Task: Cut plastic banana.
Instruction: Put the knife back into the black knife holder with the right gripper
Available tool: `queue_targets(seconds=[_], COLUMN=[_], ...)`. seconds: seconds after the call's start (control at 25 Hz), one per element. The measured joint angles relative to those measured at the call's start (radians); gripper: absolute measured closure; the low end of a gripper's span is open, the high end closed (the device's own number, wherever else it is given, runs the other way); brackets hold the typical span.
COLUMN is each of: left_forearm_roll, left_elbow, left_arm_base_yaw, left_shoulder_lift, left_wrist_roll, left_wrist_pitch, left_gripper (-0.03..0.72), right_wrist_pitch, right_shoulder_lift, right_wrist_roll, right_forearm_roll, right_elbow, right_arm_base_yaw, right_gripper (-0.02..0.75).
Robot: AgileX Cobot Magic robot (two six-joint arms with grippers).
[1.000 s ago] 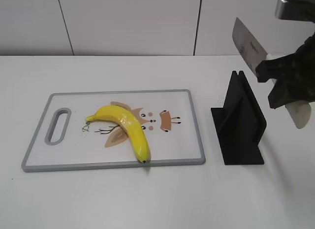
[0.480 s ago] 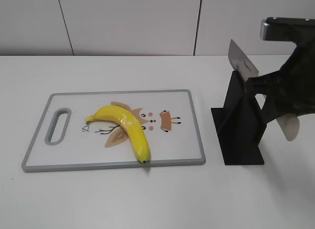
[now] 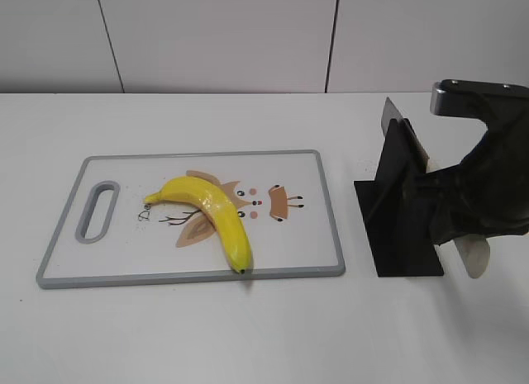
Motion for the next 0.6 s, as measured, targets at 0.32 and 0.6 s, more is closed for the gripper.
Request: queue_targets(seconds=[0.32, 0.6], left_forearm_roll=[0.000, 0.000], left_elbow=[0.000, 0.000], left_arm_base_yaw=[0.000, 0.000], left_shoulder_lift=[0.000, 0.000], left_wrist_roll=[0.000, 0.000], left_wrist_pitch=[0.000, 0.000], left_gripper=[0.136, 0.136], right_wrist_pitch=[-0.002, -0.001], right_shoulder_lift=[-0.001, -0.092], right_wrist_roll=[0.002, -0.001], right_forearm_roll=[0.035, 0.002], right_elbow=[0.005, 0.005], right_arm_base_yaw=[0.000, 0.000], right_gripper=[0.416, 0.094])
